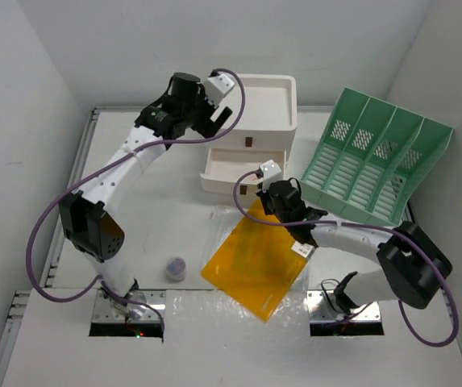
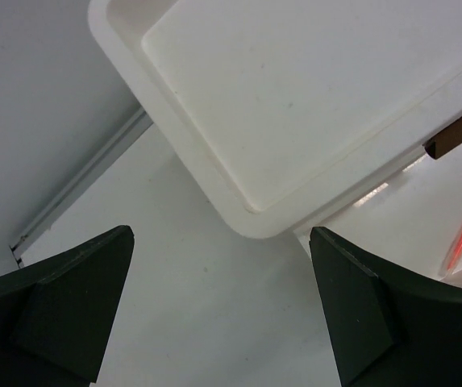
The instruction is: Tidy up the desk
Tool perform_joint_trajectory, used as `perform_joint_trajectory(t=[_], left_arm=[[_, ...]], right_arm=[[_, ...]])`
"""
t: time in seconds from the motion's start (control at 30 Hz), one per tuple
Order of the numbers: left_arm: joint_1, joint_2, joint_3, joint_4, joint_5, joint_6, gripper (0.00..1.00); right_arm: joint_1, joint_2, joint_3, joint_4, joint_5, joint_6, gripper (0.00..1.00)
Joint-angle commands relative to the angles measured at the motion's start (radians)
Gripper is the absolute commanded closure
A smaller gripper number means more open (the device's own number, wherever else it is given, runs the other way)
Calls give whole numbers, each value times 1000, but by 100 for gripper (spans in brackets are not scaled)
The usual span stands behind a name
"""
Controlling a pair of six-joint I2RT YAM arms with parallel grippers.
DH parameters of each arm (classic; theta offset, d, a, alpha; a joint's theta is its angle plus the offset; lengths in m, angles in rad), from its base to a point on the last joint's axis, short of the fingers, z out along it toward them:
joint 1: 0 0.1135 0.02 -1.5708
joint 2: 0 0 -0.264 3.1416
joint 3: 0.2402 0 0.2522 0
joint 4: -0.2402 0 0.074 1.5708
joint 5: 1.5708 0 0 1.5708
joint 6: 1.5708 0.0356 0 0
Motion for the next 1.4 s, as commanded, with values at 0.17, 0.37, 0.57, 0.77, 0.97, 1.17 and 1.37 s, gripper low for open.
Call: perform_joint_trajectory(t=[0.17,0.37,0.57,0.77,0.97,1.17,1.37], left_arm=[[-12,38,-7,62,-51,10,10],[-11,69,-7,91,-85,24,10],[-12,44,3,107,-94,18,10],[64,58,104,180,-84,-126,8],[91,280,365,73,-83,-241,8],[104,363,425,98,-97,-288,8],[104,406,419,78,-37,-294,9]], right_arm=[[-46,82,103,176,22,-5,95],[-52,147,132,228,57,-7,95],[-51,115,126,224,-8,-23,96],[-52,-8,69,138,-30,-30,92],[-55,-171,87,-47,57,29,83],[-150,-157,262,-296,172,113,59],[-293,-18,354,-338,14,205,59]])
